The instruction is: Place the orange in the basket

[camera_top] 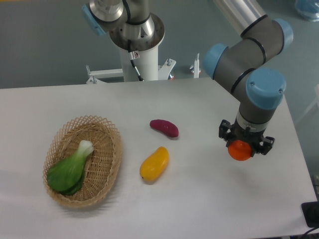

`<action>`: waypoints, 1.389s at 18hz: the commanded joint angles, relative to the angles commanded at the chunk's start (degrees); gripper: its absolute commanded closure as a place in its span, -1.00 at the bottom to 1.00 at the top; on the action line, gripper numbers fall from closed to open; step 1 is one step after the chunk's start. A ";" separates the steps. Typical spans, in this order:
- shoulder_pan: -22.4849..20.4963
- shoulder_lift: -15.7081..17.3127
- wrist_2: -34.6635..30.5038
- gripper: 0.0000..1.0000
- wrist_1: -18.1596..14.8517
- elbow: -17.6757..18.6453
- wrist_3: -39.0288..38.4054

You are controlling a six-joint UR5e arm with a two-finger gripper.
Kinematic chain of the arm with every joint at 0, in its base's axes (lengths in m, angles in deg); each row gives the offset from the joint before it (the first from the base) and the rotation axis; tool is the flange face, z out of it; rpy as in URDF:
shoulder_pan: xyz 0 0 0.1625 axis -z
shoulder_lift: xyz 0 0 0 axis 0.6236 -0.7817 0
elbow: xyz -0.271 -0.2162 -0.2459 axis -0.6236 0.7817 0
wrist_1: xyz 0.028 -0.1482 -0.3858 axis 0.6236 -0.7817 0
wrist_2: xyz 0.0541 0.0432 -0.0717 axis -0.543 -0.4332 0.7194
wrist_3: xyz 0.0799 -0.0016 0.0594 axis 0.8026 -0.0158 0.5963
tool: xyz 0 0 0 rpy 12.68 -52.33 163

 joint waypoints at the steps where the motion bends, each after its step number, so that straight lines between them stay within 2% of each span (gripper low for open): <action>1: 0.09 0.09 0.09 -0.46 0.00 0.26 -0.09; 4: 1.66 0.88 0.09 -0.46 0.00 0.70 -2.10; 9: 7.20 2.99 0.09 -0.46 0.18 4.92 -6.76; 19: 18.80 3.34 0.53 -0.47 0.35 5.45 -19.76; 25: 25.66 2.64 0.09 -0.47 5.36 5.98 -26.62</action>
